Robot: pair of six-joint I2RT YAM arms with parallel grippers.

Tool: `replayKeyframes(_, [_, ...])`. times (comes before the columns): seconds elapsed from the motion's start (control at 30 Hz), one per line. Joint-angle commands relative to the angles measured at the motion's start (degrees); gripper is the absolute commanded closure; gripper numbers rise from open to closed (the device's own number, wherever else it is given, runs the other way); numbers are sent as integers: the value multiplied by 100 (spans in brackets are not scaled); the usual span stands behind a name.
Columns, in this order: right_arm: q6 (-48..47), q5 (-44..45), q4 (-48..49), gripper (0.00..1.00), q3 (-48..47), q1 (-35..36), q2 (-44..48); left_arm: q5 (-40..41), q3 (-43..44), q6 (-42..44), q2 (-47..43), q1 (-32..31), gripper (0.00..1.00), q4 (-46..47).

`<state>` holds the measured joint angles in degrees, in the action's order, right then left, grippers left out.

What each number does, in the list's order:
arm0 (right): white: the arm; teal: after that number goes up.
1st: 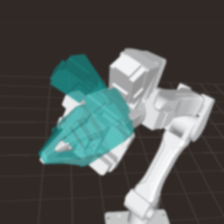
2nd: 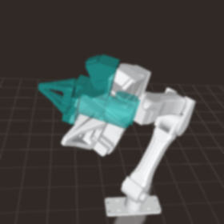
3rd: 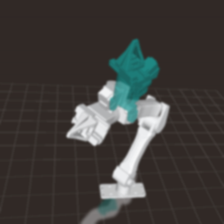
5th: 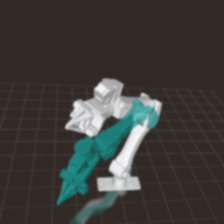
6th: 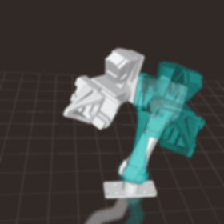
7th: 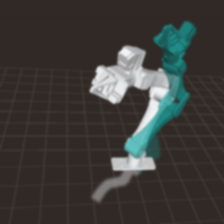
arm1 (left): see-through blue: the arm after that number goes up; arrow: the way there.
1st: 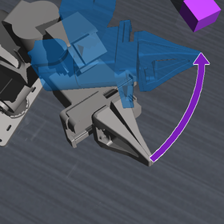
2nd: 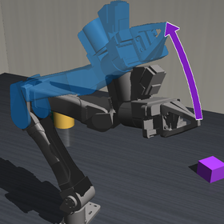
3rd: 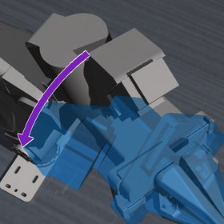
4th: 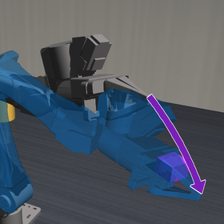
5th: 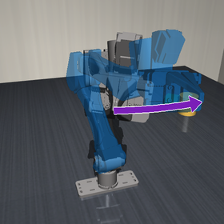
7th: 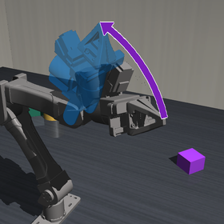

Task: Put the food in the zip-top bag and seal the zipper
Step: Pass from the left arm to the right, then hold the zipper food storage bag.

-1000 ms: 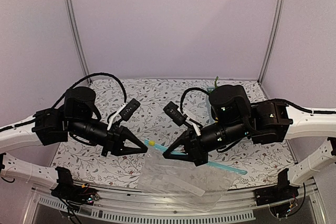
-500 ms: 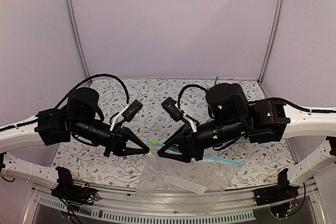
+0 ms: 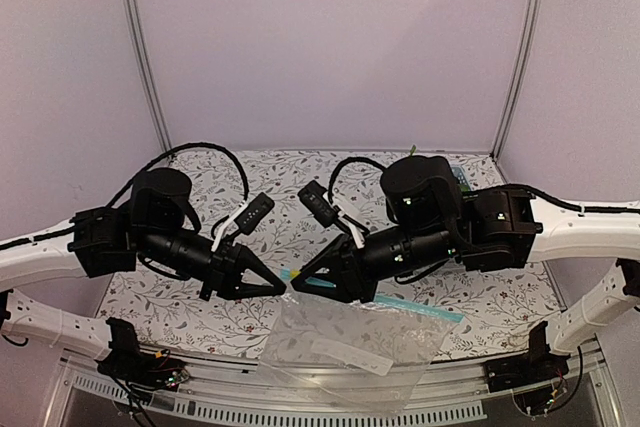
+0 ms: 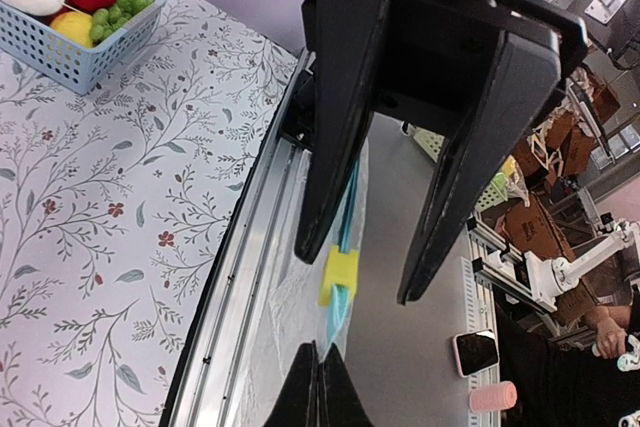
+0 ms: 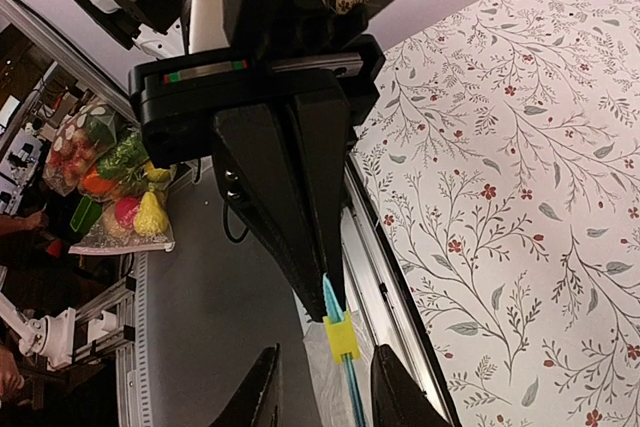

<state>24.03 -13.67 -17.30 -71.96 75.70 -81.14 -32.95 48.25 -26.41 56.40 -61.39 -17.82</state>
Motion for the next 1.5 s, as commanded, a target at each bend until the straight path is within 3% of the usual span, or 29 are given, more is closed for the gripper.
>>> replayKeyframes(0.0, [-34, 75, 162, 72, -151, 13, -103, -54, -61, 13, 25, -93, 100, 28])
replayKeyframes(0.17, [-21, 80, 199, 78, -152, 15, -124, -54, -70, 13, 13, -102, 100, 17])
replayKeyframes(0.47, [2, 119, 214, 100, -134, 11, -139, -27, -88, 10, 63, -110, 100, -2])
replayKeyframes(0.5, [5, 124, 211, 100, -127, 13, -135, -21, -73, 10, 78, -115, 100, -2])
replayKeyframes(0.67, [13, 137, 221, 100, -99, 10, -132, -39, -45, 12, 103, -128, 80, 109])
replayKeyframes(0.77, [14, 138, 234, 100, -99, 12, -130, -45, -18, 13, 126, -128, 77, 138])
replayKeyframes(1.1, [23, 113, 234, 100, -81, 9, -139, -56, 57, -12, 205, -128, 76, 296])
replayKeyframes(1.47, [48, 85, 227, 100, -46, 12, -147, -2, 64, -26, 197, -129, 88, 342])
